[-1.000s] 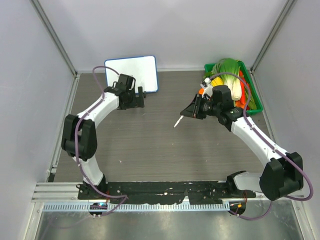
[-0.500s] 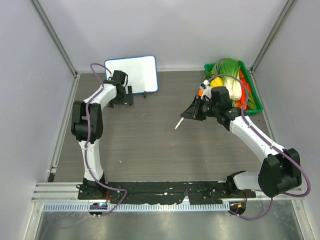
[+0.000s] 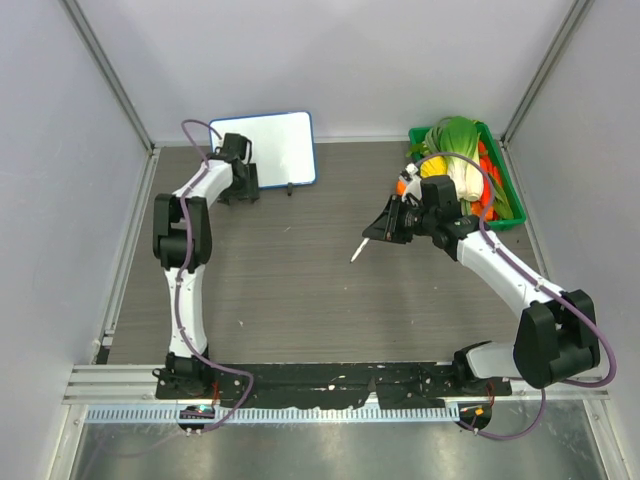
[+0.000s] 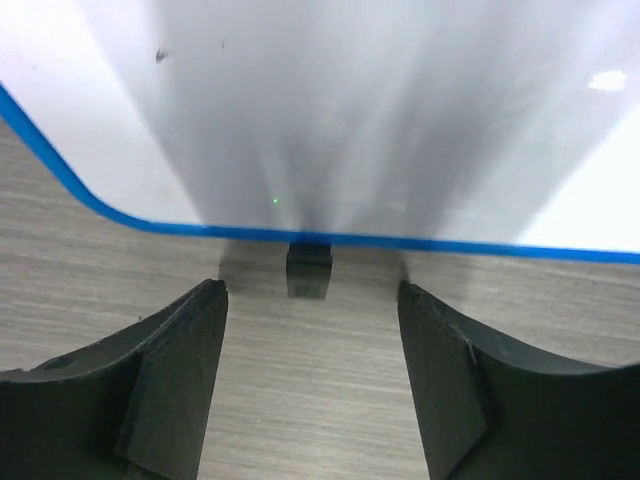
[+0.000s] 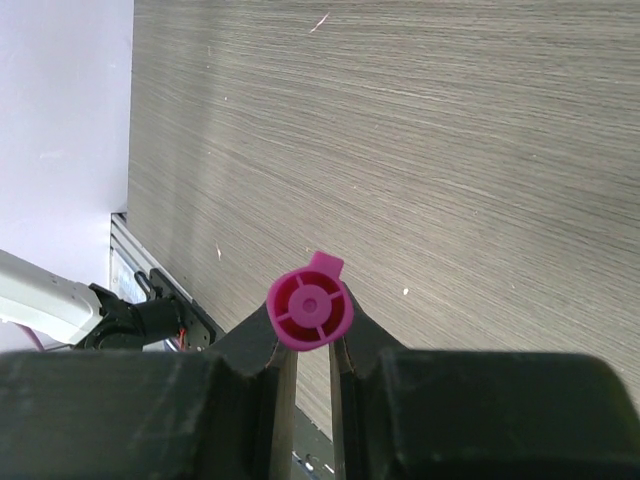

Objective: Write a sentence on the whiteboard
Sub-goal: Move the whiteboard stand to the center of the board.

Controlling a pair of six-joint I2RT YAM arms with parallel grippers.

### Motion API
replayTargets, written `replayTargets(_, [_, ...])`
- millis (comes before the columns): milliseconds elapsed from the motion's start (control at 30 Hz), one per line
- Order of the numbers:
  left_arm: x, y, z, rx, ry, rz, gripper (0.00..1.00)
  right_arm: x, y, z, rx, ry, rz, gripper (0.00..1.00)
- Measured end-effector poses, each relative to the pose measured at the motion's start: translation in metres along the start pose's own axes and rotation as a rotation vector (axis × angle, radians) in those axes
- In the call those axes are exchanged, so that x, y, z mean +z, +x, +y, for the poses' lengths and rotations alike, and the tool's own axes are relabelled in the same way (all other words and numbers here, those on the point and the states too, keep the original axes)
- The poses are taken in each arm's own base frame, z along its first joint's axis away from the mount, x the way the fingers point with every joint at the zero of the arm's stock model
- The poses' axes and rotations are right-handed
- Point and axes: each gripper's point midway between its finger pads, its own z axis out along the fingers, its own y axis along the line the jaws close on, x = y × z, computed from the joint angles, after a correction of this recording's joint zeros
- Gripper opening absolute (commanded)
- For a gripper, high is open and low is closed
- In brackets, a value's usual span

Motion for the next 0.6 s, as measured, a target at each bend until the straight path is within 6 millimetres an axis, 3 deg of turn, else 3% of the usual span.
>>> replayTargets(167, [0.008, -0.013, -0.001, 0.009, -0.011, -0.025, 0.55, 0.001, 0.003, -0.005, 0.006, 0.005, 0.003, 0.01])
replayTargets(300, [0.011, -0.018, -0.002, 0.022, -0.014, -0.033, 0.38, 0.004, 0.007, -0.009, 0.012, 0.01, 0.011, 0.01])
replayTargets(467, [0.012, -0.02, 0.0, 0.03, -0.027, -0.037, 0.01, 0.006, 0.011, -0.013, 0.018, 0.013, 0.021, 0.01])
replayTargets(600, [0.013, -0.019, 0.001, 0.044, -0.028, -0.036, 0.0, 0.006, 0.011, -0.012, 0.018, 0.01, 0.019, 0.01])
